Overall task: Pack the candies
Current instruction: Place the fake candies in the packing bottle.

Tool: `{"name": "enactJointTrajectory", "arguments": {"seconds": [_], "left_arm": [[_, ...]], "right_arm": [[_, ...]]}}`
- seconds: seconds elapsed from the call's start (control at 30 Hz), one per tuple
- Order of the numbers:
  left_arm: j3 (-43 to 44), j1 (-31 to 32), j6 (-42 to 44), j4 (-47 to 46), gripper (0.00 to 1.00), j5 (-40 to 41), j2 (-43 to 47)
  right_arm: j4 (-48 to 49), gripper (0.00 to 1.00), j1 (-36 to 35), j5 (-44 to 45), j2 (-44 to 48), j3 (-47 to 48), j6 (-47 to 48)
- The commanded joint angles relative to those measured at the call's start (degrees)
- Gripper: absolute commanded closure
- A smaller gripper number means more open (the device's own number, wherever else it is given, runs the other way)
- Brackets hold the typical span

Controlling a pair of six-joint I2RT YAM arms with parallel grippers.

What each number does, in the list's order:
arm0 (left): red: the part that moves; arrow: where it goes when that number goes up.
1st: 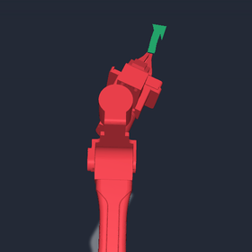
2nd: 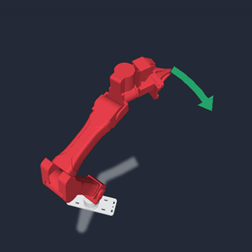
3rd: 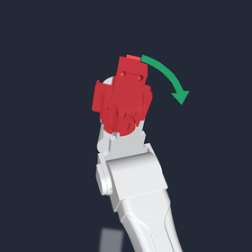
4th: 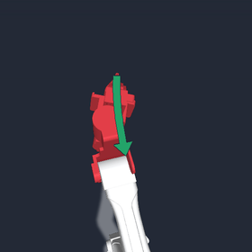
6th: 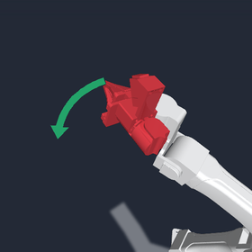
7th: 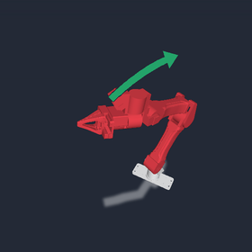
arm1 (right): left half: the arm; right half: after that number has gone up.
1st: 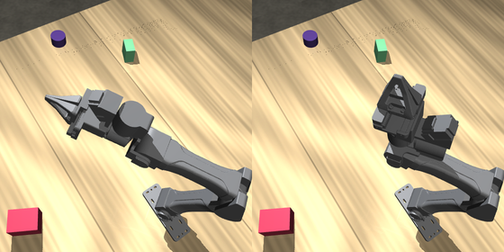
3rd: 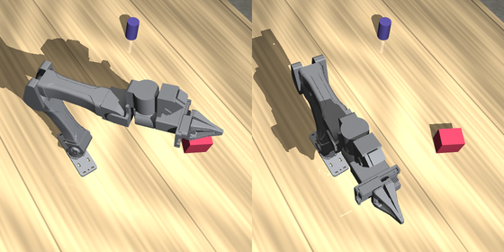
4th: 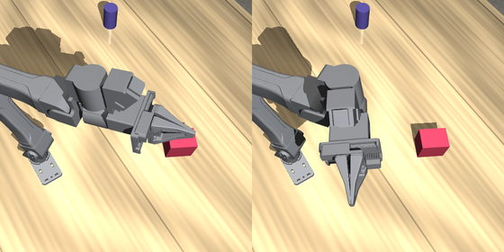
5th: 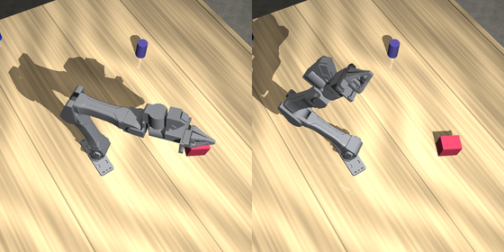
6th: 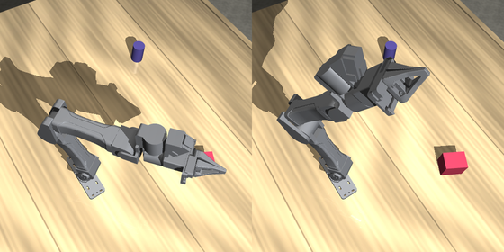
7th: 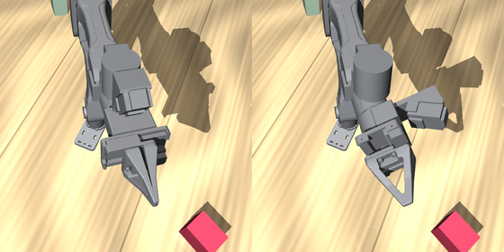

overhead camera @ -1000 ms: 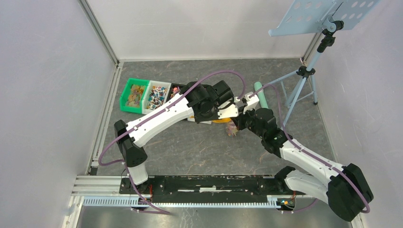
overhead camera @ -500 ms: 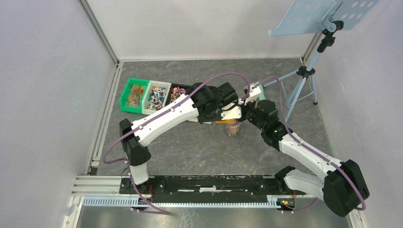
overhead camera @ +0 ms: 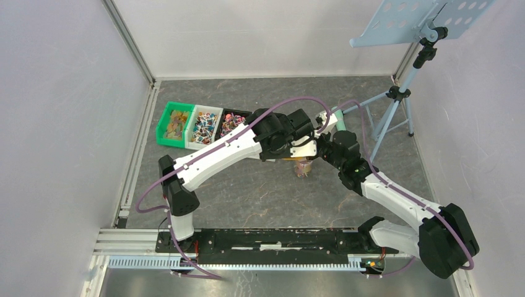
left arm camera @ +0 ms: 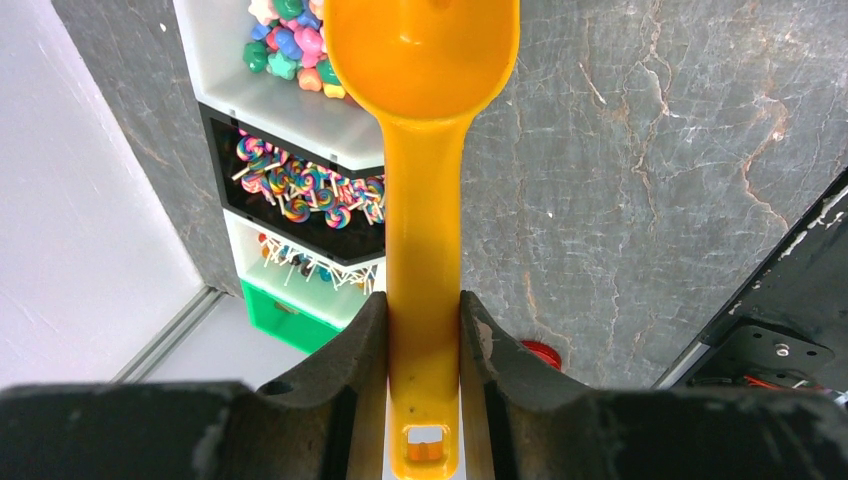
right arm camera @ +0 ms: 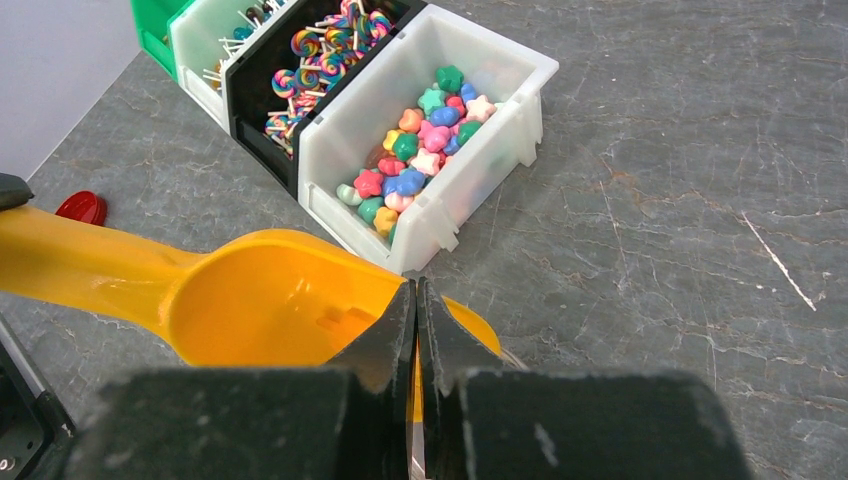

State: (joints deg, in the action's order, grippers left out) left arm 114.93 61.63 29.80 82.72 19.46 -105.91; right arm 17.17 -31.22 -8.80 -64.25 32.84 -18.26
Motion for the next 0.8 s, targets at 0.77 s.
{"name": "enactJointTrajectory", "arguments": {"seconds": [0.77], "left_arm": [[4.5,2.6,4.2,-0.2,0.98,4.1,-0.5]], "right_arm": [[1.5,0.95,0.1,-0.3,1.6,-1.1,-0.7]]}}
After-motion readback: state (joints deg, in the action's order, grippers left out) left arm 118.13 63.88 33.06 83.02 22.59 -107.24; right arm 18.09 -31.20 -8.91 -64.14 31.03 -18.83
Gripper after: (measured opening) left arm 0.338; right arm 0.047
